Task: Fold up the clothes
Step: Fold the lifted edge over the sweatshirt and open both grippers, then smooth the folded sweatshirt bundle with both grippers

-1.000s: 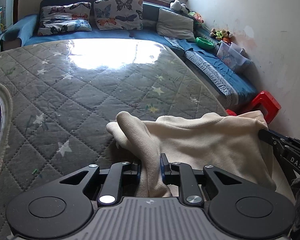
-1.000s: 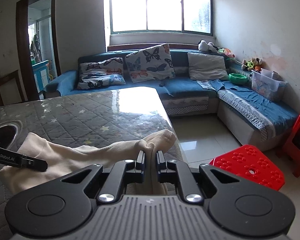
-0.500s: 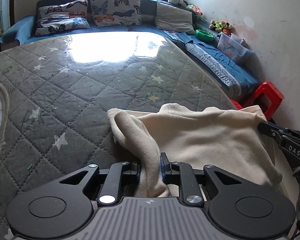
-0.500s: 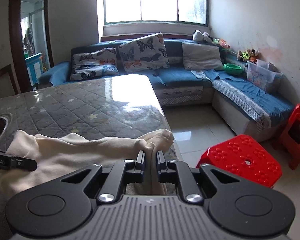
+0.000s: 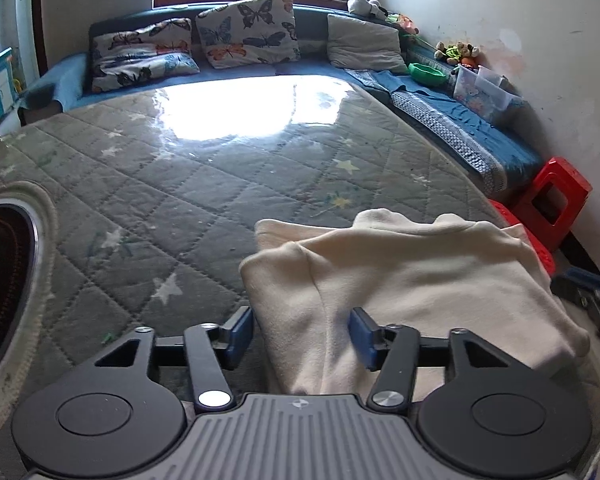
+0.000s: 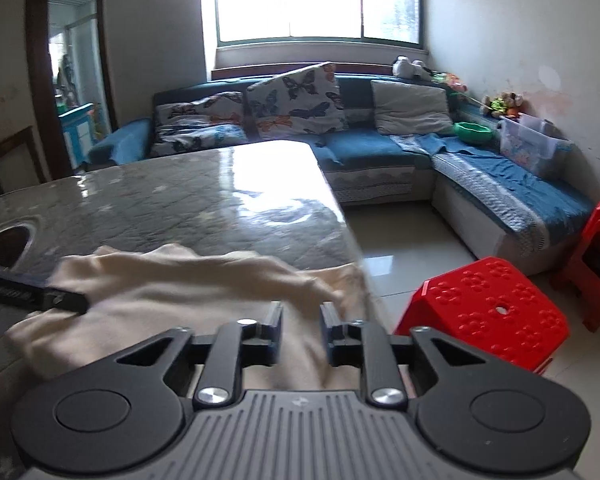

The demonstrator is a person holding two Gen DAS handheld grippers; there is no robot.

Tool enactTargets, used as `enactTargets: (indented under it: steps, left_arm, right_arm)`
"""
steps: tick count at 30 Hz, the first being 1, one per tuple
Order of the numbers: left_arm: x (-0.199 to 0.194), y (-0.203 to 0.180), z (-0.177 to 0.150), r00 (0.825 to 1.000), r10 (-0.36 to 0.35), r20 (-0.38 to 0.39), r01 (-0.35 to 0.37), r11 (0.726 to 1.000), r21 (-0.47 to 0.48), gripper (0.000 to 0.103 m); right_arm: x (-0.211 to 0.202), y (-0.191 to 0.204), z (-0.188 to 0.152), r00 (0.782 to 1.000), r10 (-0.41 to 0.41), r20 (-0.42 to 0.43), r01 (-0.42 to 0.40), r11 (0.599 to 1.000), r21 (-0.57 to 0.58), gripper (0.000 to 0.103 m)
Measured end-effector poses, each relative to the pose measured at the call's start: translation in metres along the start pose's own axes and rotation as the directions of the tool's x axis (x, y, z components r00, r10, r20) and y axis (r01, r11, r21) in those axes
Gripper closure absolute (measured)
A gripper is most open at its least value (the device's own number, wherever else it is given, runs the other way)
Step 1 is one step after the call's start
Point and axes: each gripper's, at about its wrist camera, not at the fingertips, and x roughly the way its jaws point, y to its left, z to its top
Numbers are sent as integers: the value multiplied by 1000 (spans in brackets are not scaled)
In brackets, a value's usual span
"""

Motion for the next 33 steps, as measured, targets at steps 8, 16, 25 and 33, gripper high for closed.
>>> enactTargets:
  steps: [8,16,25,33]
  left_arm:
    - [-11,4,-14,999,22,32,-23,999,32,33]
    - [-17,4,-29,996,57,67,-64,994,92,25]
    - [-20,0,-35,993,78,91,-89,989,122,23]
    - [-27,7,-43,991,74,113,-87,989,120,19]
  right_arm:
    - [-21,23,-32,999,37,-6,-37,999,-29,72]
    - [-23,29,-40,999,22,-24,-23,999,-45,71]
    - [-18,63,-33,994,111,-7,-111,992,-66,65]
    - [-14,84,-39,996,88,-22,-90,988,-124,63]
